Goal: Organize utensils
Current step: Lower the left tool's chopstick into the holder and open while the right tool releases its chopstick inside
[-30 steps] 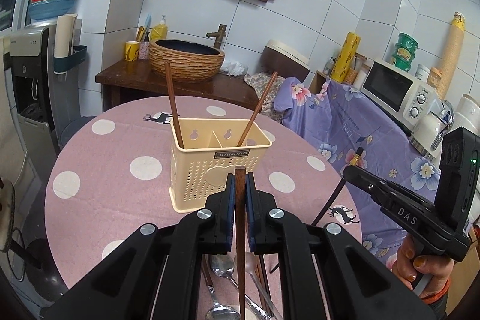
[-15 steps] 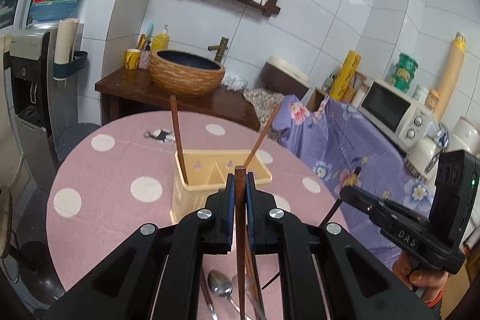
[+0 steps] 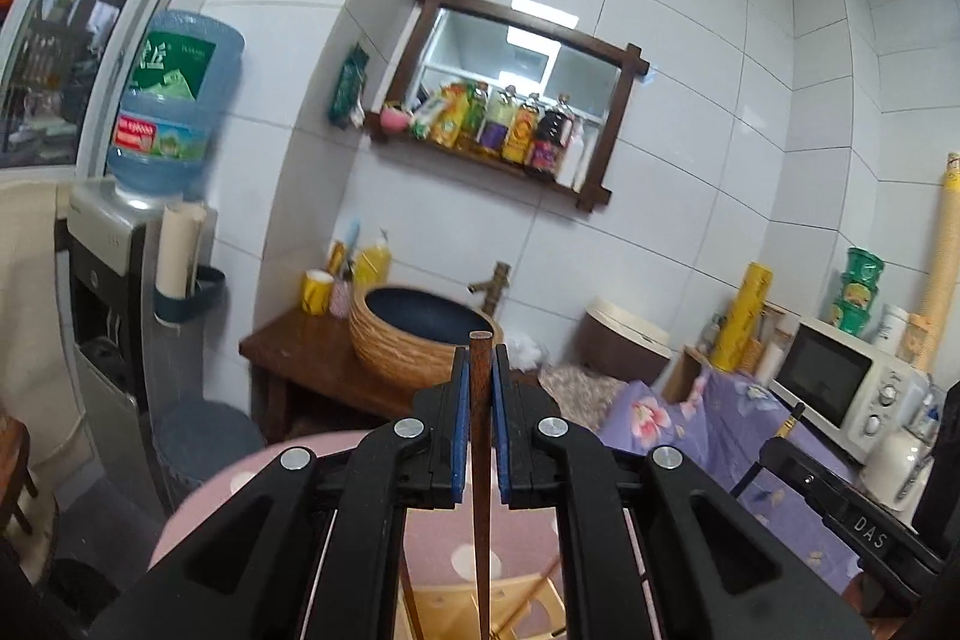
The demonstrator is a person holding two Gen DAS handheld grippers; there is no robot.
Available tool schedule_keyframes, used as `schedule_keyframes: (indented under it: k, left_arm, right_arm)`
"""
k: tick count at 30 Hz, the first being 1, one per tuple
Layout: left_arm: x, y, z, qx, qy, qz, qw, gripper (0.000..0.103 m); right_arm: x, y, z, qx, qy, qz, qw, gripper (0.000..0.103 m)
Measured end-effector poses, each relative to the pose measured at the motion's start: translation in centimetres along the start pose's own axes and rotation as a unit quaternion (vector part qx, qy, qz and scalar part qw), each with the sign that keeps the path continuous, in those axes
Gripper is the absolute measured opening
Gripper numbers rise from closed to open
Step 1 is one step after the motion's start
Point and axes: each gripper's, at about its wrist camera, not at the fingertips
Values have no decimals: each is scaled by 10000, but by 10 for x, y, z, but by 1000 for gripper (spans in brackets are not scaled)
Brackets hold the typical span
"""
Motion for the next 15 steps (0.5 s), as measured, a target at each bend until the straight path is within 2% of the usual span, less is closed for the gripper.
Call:
schedule_keyframes:
  k: [4,7,15]
  left_arm:
    - [-14,-1,14,223,153,146,9995,8]
    - [-35,-8,30,414,-101,55,9991,8]
    - [-89,-23,52,497,-707,-20,9963,8]
  right_arm:
    - [-15,2,23,-232,20,-10,9997,8]
    - [-35,7,42,-290,-205,80,9993,8]
    - [-86,16,77,-379,-753,136,9963,8]
Point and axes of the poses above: each gripper's, at about its wrist camera, not at the fingertips, and z roughly the way its jaws point, y to its right, x to its top
